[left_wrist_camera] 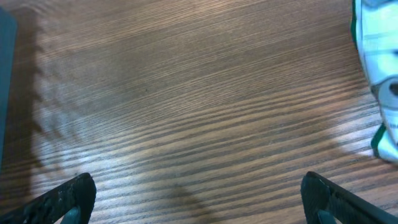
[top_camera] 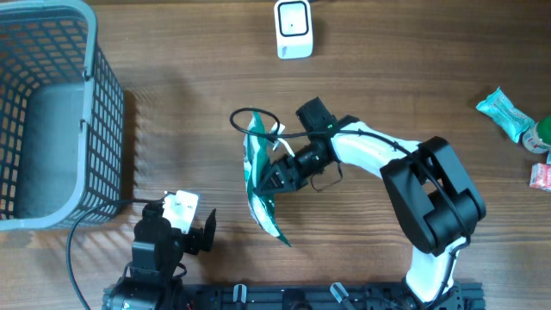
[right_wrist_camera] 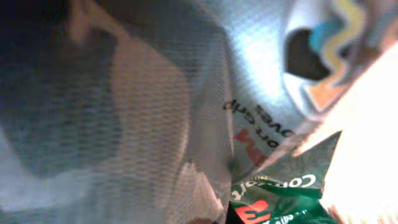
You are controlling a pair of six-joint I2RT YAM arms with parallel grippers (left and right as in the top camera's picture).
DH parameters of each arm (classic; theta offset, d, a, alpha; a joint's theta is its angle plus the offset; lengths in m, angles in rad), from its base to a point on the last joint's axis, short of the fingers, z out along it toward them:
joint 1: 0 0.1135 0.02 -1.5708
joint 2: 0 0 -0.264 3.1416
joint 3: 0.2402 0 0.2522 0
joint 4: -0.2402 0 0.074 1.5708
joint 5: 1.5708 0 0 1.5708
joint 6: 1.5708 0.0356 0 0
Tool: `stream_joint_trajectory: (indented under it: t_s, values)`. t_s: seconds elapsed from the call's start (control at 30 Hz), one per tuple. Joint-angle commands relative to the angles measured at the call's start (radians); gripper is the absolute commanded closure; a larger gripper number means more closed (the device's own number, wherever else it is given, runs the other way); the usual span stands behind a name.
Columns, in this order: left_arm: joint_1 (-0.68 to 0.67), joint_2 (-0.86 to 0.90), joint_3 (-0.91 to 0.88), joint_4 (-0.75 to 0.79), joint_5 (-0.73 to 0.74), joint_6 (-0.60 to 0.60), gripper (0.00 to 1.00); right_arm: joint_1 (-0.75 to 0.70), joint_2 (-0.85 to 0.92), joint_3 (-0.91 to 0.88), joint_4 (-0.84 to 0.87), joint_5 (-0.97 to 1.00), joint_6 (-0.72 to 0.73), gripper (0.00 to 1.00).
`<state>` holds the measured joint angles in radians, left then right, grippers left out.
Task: Scan the item barcode
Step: 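Lift gloves pack with right gripper and turn it over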
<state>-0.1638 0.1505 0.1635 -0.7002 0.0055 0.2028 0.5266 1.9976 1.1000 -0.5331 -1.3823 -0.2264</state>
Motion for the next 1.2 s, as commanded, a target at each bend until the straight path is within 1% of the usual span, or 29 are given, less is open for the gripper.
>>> stream_joint_trajectory:
  t_s: [0.0,0.07,0.17,0.2,0.23,0.27,0.3,0.37,0.4,0.47,0.5,0.53,0.6,0.63,0.7,0.73,0.9,1.0,1.07,1.1,1.13,1.17]
  values:
    - [-0.003,-0.005,-0.002,0.0,0.005,-0.009,0.0,-0.002,0.009,-0.024,0.014,0.178,0.064,0.94]
    - [-0.003,-0.005,-0.002,0.0,0.005,-0.009,0.0,-0.002,0.009,-0.026,0.013,0.316,0.124,0.93]
    - [-0.003,-0.005,-0.002,0.0,0.005,-0.009,0.0,-0.003,0.009,-0.026,0.016,0.365,0.126,0.9]
    - [-0.003,-0.005,-0.002,0.0,0.005,-0.009,0.0,-0.003,0.009,-0.026,0.017,0.383,0.16,0.71]
    - [-0.003,-0.005,-0.002,0.0,0.005,-0.009,0.0,-0.003,0.009,-0.026,0.016,0.445,0.227,0.53]
    - [-0.003,-0.005,-0.002,0.0,0.005,-0.009,0.0,-0.003,0.009,-0.026,0.015,0.514,0.284,0.4]
    - [-0.003,-0.005,-0.002,0.0,0.005,-0.009,0.0,-0.005,0.009,-0.026,0.009,0.593,0.343,0.29]
    - [-0.003,-0.005,-0.002,0.0,0.005,-0.009,0.0,-0.023,0.009,-0.026,-0.005,0.684,0.395,0.18]
    - [-0.003,-0.005,-0.002,0.0,0.005,-0.009,0.0,-0.037,0.009,-0.026,-0.016,0.711,0.408,0.03]
    - [-0.003,-0.005,-0.002,0.0,0.005,-0.009,0.0,-0.073,0.009,-0.026,-0.041,0.765,0.439,0.02]
    - [-0.003,-0.005,-0.002,0.0,0.005,-0.009,0.0,-0.087,0.009,-0.026,-0.045,0.754,0.438,0.02]
    - [-0.003,-0.005,-0.002,0.0,0.005,-0.009,0.0,-0.095,0.009,-0.026,-0.046,0.724,0.434,0.02]
    - [-0.003,-0.005,-0.002,0.0,0.005,-0.009,0.0,-0.089,0.009,-0.026,-0.045,0.563,0.324,0.0]
    - [-0.003,-0.005,-0.002,0.0,0.005,-0.009,0.0,-0.081,0.009,-0.026,-0.046,0.545,0.313,0.0]
    - [-0.003,-0.005,-0.002,0.0,0.005,-0.009,0.0,-0.047,0.009,-0.026,-0.035,0.558,0.3,0.0]
    - [-0.003,-0.005,-0.002,0.0,0.005,-0.009,0.0,-0.009,0.009,-0.026,0.003,0.557,0.301,0.0]
    - [-0.003,-0.005,-0.002,0.0,0.005,-0.009,0.0,0.085,0.009,-0.026,0.068,0.503,0.309,0.0]
    - [-0.003,-0.005,-0.002,0.0,0.005,-0.009,0.0,0.129,0.035,-0.026,0.123,0.489,0.369,0.0]
    - [-0.003,-0.005,-0.002,0.0,0.005,-0.009,0.0,0.15,0.09,-0.026,0.159,0.407,0.381,0.0]
    - [-0.003,-0.005,-0.002,0.0,0.005,-0.009,0.0,0.154,0.123,-0.025,0.164,0.386,0.409,0.0]
    - [-0.003,-0.005,-0.002,0.0,0.005,-0.009,0.0,0.15,0.162,-0.023,0.161,0.37,0.471,0.0]
    - [-0.003,-0.005,-0.002,0.0,0.005,-0.009,0.0,0.146,0.18,-0.023,0.153,0.348,0.485,0.0]
